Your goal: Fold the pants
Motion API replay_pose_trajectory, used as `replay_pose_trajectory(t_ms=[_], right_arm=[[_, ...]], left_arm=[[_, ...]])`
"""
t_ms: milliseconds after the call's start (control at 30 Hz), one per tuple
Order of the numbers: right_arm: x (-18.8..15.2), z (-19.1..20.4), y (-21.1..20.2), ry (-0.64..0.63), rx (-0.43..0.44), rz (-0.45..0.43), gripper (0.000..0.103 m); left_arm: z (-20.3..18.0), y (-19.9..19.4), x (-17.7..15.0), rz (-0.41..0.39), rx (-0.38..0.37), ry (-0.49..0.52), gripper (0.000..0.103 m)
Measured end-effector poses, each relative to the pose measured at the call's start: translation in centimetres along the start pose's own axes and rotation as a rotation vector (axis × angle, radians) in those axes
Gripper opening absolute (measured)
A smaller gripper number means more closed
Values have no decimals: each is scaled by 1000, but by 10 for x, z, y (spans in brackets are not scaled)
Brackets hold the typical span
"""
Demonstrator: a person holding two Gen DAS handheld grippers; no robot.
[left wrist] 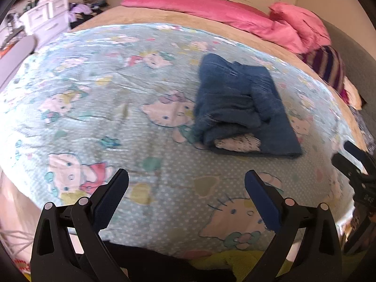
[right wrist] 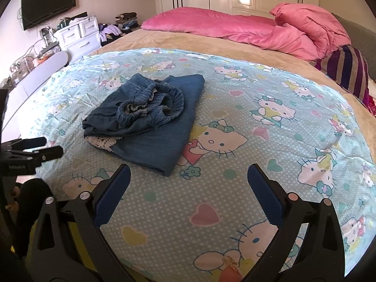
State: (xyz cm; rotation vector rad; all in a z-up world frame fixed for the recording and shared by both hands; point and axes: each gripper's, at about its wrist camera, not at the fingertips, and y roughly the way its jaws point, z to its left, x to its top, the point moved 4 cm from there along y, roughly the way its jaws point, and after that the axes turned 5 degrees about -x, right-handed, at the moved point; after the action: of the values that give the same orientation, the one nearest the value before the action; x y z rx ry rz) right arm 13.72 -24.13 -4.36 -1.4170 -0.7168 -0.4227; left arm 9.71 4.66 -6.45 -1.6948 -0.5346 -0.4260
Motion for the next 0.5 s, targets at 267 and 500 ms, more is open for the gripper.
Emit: replay_pose_trajectory(t_ms=[267,500], right_arm=[[-4,-29,3,44,-37,5,94],[-8,-141,17,209,-231,25,94]], left_arm=[[43,13,11,32,48,-103,99],[141,47,53,71,249,-242,99]])
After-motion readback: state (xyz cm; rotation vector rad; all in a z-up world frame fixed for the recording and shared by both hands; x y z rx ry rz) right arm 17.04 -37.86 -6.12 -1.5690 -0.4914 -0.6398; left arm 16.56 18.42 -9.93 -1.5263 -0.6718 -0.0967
